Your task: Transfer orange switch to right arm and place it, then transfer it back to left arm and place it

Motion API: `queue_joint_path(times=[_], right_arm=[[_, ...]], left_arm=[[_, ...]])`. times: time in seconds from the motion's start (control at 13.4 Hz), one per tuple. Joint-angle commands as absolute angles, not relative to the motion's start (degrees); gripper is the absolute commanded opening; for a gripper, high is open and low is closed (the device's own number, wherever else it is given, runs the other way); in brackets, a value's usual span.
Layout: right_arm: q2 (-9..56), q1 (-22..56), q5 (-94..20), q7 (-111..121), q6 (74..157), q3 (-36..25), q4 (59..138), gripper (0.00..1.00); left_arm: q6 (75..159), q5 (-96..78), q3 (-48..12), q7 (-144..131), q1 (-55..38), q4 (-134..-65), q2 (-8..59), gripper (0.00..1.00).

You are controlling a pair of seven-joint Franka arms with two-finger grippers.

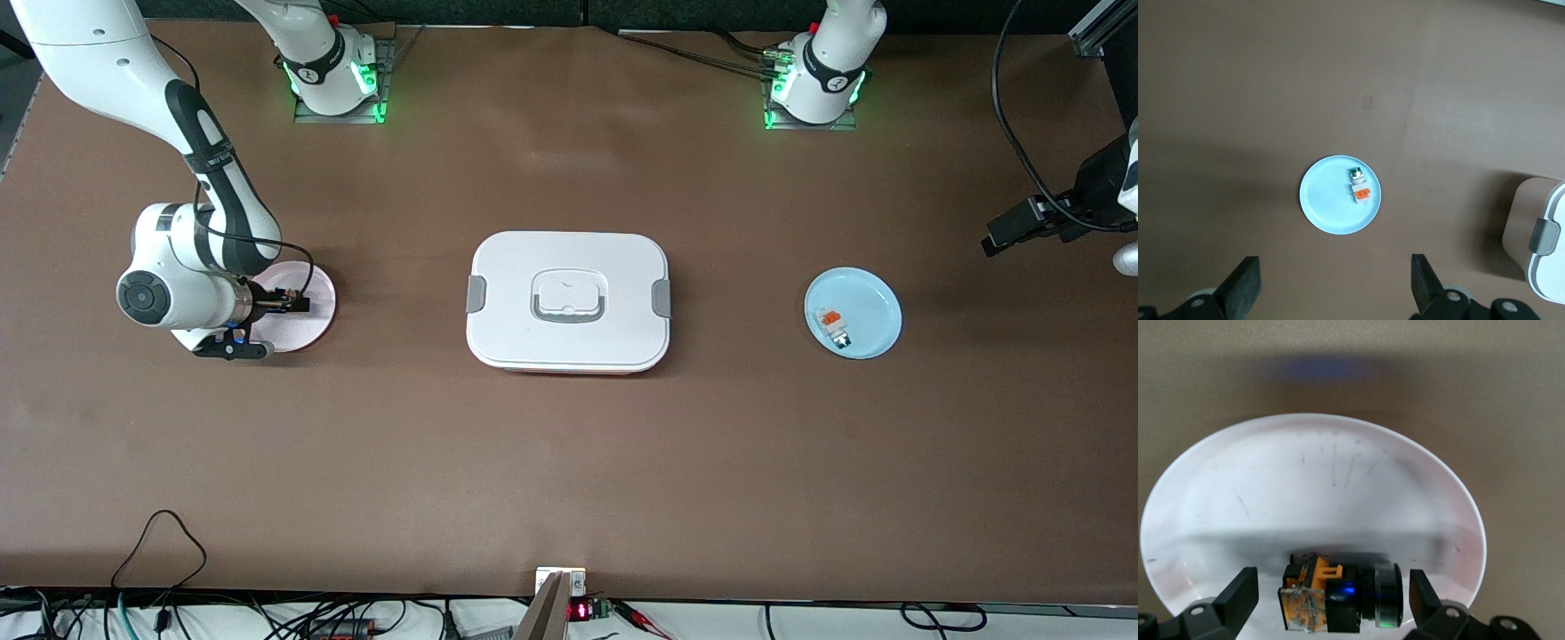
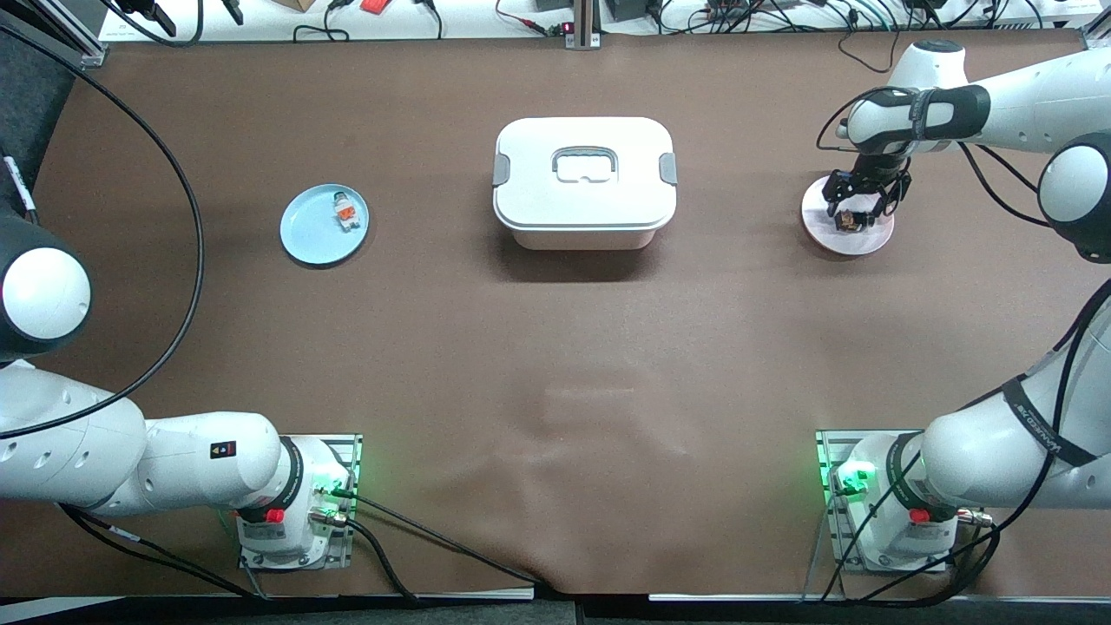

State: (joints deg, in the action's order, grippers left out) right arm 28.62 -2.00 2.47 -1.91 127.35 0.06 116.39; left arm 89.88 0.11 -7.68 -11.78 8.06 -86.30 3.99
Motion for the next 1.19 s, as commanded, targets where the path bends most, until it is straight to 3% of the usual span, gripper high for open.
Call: queue_joint_path(times=[0.0,1.12], right_arm=[[27.69,-2.29,2.20,-2.64,129.72,0.44,119.17,1.00],[23.21,-2.29,2.99,-1.49,132.00,0.44,123.83,1.00]], left_arm=[[89.30,-0.79,-8.00,-11.60,8.53,-84.81,4.48,0.99],[89.30,-0.70,-8.00,-11.60,8.53,-84.81,4.48,0.99]])
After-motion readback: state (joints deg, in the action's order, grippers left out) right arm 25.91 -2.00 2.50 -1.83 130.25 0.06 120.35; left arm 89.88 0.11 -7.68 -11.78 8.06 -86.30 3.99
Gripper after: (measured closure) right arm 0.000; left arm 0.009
